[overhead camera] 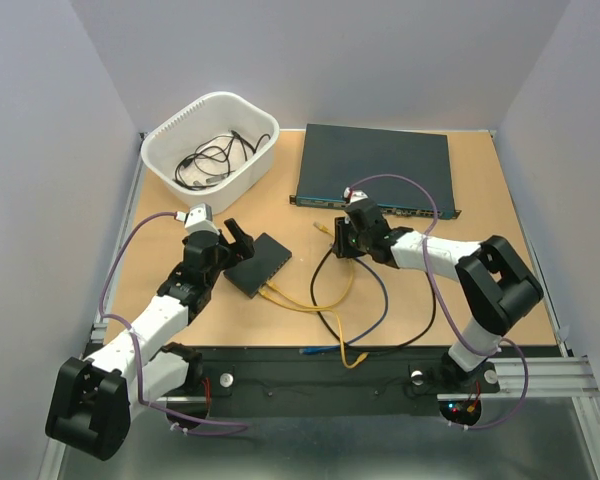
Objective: Insert the plug into the switch port
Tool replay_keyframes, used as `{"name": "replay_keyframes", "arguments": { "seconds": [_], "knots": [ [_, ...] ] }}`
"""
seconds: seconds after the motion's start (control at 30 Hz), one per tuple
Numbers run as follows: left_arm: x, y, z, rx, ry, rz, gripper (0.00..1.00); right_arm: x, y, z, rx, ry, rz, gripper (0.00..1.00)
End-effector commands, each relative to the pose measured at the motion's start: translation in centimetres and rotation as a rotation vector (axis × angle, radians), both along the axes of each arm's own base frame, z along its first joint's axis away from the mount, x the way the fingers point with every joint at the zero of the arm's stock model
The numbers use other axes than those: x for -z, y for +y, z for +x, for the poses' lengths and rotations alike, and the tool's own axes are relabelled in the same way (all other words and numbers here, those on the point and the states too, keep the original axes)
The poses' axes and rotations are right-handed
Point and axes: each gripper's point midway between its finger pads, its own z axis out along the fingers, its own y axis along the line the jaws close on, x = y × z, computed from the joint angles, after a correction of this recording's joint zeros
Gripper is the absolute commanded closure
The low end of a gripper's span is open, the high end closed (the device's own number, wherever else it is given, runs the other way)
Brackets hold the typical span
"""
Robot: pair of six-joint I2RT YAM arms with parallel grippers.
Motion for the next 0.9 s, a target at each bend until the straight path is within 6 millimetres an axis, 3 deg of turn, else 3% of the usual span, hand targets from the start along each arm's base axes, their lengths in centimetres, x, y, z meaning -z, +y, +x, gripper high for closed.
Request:
{"name": "replay_keyframes", "arguments": {
  "seconds": [0.0,0.5,0.87],
  "knots": [
    [-0.9,0.0,0.4,-0.004,-0.032,-0.002,0.04,-0.9,1.0,1.4,-0.008,-0.048,0.01,0.6],
    [-1.0,-0.1,0.5,0.002,-0.034,-0.003,0.05,0.9,0.7,2.0,0.005,-0.042,-0.036,0.52],
    [-1.0,-0.1,0.4,0.005,-0.038,-0.005,0.05,2.4,0.7,1.5,-0.001,-0.007,-0.047,0.53]
  ]
}}
